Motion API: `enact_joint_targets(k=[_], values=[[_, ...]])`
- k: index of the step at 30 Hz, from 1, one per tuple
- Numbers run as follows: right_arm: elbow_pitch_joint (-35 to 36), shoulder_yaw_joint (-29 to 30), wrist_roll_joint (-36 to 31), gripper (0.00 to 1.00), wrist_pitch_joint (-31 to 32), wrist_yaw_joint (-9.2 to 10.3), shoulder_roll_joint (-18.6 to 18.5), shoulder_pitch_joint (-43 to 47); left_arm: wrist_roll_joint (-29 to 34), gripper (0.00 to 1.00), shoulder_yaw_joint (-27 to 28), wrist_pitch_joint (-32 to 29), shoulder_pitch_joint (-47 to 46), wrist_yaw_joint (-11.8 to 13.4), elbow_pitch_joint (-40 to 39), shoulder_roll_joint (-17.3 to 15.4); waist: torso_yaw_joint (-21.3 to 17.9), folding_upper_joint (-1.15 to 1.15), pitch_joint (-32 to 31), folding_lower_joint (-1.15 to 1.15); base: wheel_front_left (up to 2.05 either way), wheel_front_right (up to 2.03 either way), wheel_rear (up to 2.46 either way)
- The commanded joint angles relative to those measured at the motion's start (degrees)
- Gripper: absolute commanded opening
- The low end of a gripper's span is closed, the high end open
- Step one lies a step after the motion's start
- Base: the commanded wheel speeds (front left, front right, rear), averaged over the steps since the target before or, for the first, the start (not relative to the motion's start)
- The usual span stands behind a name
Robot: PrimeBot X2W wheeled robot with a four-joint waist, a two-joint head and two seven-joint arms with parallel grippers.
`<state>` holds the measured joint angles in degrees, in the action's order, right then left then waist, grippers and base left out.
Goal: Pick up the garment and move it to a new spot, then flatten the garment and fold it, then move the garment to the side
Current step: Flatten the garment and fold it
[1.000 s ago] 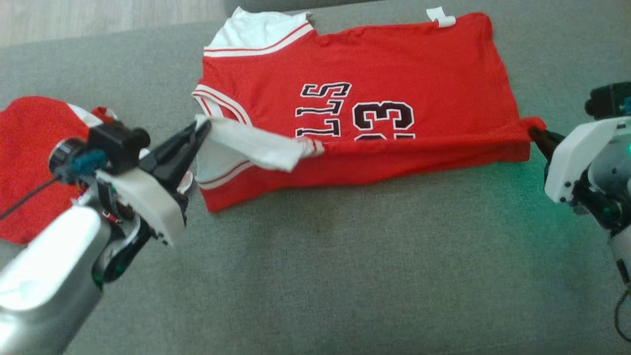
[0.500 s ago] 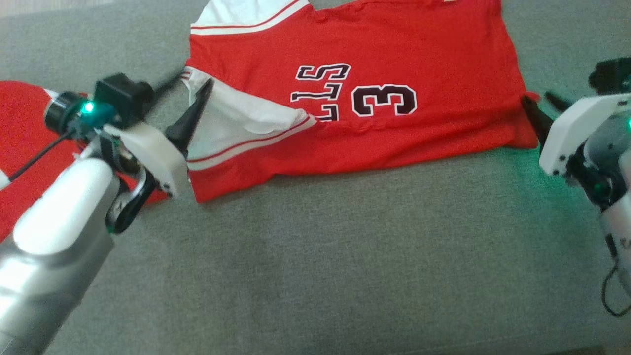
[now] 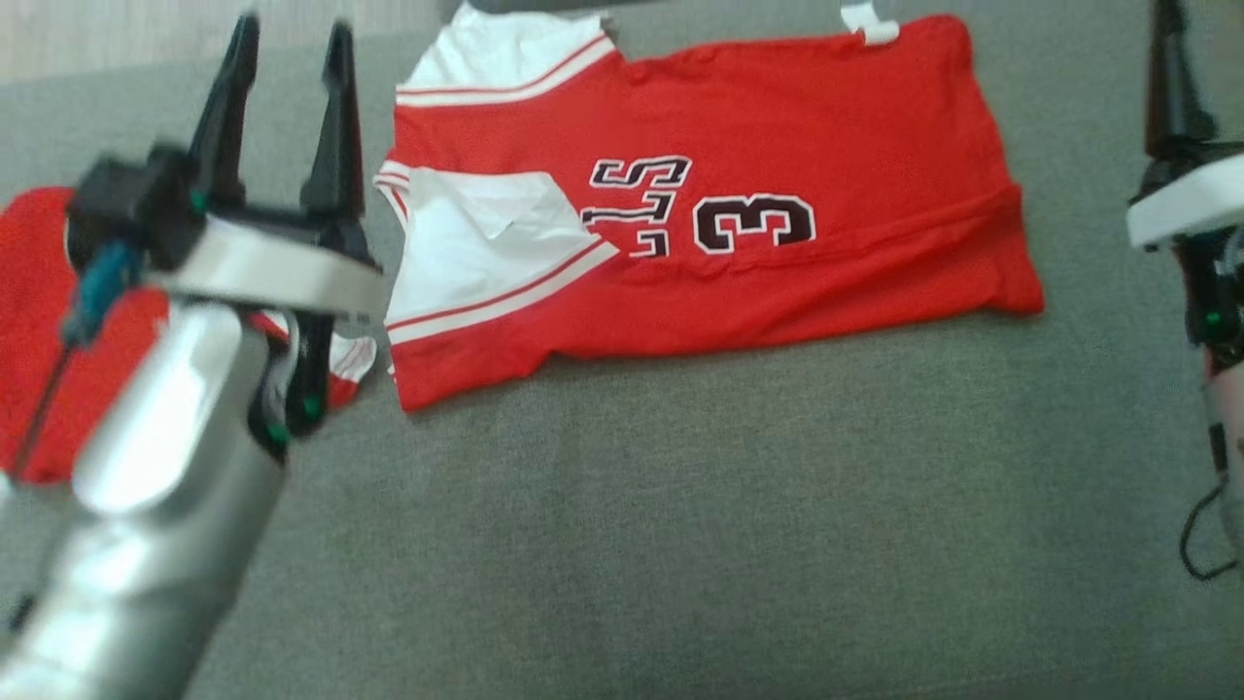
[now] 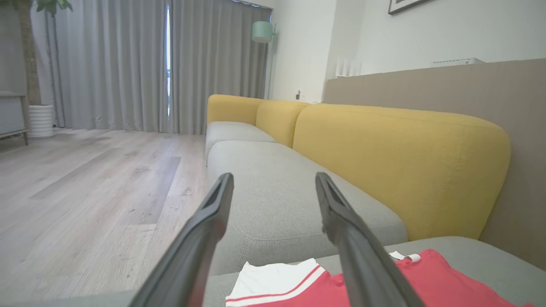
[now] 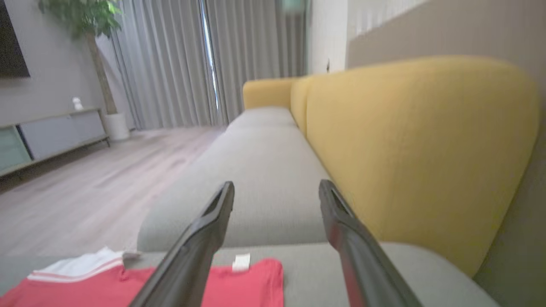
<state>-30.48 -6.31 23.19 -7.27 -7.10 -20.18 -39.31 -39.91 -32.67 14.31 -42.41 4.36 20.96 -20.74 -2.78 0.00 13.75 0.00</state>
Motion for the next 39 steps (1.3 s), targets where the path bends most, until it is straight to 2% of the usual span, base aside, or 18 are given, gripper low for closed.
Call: enact_joint_targets(k=[1, 4, 7, 11, 20, 26, 33, 39], values=[[3.0, 1.1, -1.5, 1.00, -2.2, -0.39, 0.8, 2.3, 0.6, 1.00, 3.8, 0.6, 1.2, 1.2, -3.1, -1.2, -0.1, 0.00, -1.5, 0.00, 0.00, 0.00, 0.00], [6.7, 3.4, -5.0, 1.00, -4.3, -0.39, 2.8, 6.2, 3.0, 1.00, 8.1, 0.7, 6.3, 3.0, -8.8, 0.9, -0.1, 0.00, -3.0, 0.00, 0.00, 0.00, 0.00], [9.8, 5.1, -9.0, 1.00, -5.0, -0.39, 4.8, 10.8, 6.4, 1.00, 10.1, 0.7, 11.8, 3.3, -12.6, 2.9, 0.0, 0.00, -4.3, 0.00, 0.00, 0.00, 0.00], [12.7, 7.2, -12.4, 1.00, -5.0, -0.39, 7.8, 17.3, 9.1, 1.00, 11.4, 0.7, 18.2, 2.7, -13.7, 6.0, 0.4, 0.00, -5.6, 0.00, 0.00, 0.00, 0.00], [17.4, 7.0, -18.1, 1.00, -5.7, -0.39, 12.0, 27.4, 14.8, 1.00, 14.5, 0.7, 28.0, 0.4, -12.4, 12.5, 0.9, 0.00, -6.9, 0.00, 0.00, 0.00, 0.00], [18.4, 6.9, -19.0, 1.00, -6.0, -0.39, 13.3, 29.1, 17.9, 1.00, 17.7, 0.7, 30.0, -1.3, -11.3, 15.1, 1.0, 0.00, -7.2, 0.00, 0.00, 0.00, 0.00], [19.4, 7.0, -19.0, 1.00, -5.6, -0.39, 13.3, 29.0, 20.0, 1.00, 19.4, 0.7, 29.9, -3.2, -9.2, 16.7, 0.8, 0.00, -7.4, 0.00, 0.00, 0.00, 0.00], [20.2, 6.6, -18.9, 1.00, -5.1, -0.39, 13.2, 28.6, 20.7, 1.00, 19.1, 0.6, 28.6, -2.5, -3.5, 17.2, -0.1, 0.00, -6.3, 0.00, 0.00, 0.00, 0.00]])
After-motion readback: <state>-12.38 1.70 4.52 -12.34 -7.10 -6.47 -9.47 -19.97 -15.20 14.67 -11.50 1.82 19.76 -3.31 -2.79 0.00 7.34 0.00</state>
